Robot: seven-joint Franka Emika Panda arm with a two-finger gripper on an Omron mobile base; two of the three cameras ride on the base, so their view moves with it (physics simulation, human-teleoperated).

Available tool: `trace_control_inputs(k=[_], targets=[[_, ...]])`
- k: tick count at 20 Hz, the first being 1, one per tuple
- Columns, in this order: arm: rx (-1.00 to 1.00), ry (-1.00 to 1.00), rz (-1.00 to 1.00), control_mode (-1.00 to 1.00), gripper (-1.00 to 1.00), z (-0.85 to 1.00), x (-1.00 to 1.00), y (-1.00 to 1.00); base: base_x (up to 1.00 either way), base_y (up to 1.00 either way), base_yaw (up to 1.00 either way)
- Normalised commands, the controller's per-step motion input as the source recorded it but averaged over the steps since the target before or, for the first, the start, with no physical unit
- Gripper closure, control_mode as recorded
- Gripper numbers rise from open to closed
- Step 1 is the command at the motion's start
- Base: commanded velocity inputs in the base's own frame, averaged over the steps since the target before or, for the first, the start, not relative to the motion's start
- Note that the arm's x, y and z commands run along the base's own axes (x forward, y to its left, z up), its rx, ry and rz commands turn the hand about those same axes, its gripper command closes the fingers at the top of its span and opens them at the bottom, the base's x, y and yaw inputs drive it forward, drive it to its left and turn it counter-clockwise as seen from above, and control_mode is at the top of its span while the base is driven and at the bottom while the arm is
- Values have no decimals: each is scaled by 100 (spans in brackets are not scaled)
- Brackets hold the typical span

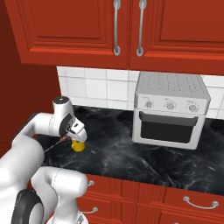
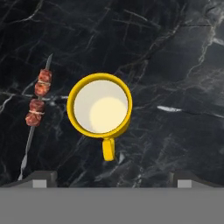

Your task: Pick the mug from the counter and place it inside the microwave. Then close the microwave.

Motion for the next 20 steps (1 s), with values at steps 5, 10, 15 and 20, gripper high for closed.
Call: trace_control_inputs(k=[5, 10, 15, 20], targets=[[0, 0, 0, -100, -100, -2, 13, 0, 0, 0, 0], [0, 0, 0, -100, -100, -10, 0, 0, 0, 0, 0], [-3, 0, 0, -100, -100, -9, -2, 0, 0, 0, 0], [-6, 1, 0, -100, -100, -15, -9, 1, 0, 0, 0]])
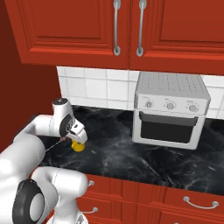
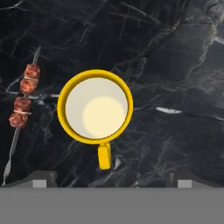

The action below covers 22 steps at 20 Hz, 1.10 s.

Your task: Pick the mug from the counter and place it inside the microwave. Then close the microwave.

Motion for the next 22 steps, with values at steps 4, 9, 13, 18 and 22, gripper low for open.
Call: trace_control_inputs(k=[4, 9, 13, 18, 22], targets=[[0, 3, 0, -100, -100, -21, -1, 4, 0, 0, 0], [0, 0, 0, -100, -100, -15, 0, 0, 0, 0, 0], [0, 0, 0, -100, -100, -21, 0, 0, 0, 0, 0], [0, 0, 0, -100, -100, -21, 2, 0, 0, 0, 0], [0, 0, 0, -100, -100, -10, 14, 0, 0, 0, 0]])
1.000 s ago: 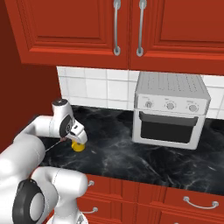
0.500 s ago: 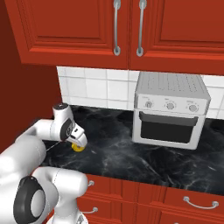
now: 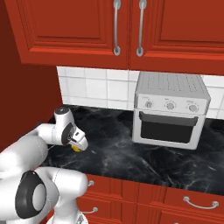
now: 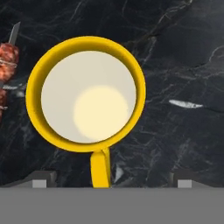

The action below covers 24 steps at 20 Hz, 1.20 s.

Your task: Pick the mug from the counter and place it inside the microwave. Then close the microwave.

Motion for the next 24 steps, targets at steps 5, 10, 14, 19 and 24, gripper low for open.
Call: trace_control_inputs(k=[5, 10, 14, 19, 24], targets=[[0, 0, 0, -100, -100, 0, 13, 0, 0, 0, 0], [0, 0, 0, -100, -100, 0, 2, 1, 0, 0, 0], [0, 0, 0, -100, -100, -9, 10, 0, 0, 0, 0], [0, 0, 0, -100, -100, -7, 1, 3, 0, 0, 0], [0, 0, 0, -100, -100, -2, 0, 10, 0, 0, 0]])
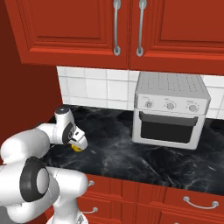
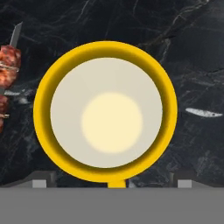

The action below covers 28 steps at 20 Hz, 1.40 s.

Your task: Pick the mug from the counter and place it inside the microwave. Then close the microwave.

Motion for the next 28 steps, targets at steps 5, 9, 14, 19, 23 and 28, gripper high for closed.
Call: trace_control_inputs(k=[5, 9, 14, 19, 23, 28], targets=[[0, 0, 0, -100, -100, 0, 0, 0, 0, 0, 0], [0, 0, 0, -100, 100, 0, 0, 0, 0, 0, 0], [0, 0, 0, -100, 100, 0, 0, 0, 0, 0, 0], [0, 0, 0, -100, 100, 0, 0, -1, 0, 0, 0], [0, -7, 11, -100, 100, 24, -8, -14, 0, 0, 0], [0, -2, 26, -100, 100, 72, -10, -2, 0, 0, 0]])
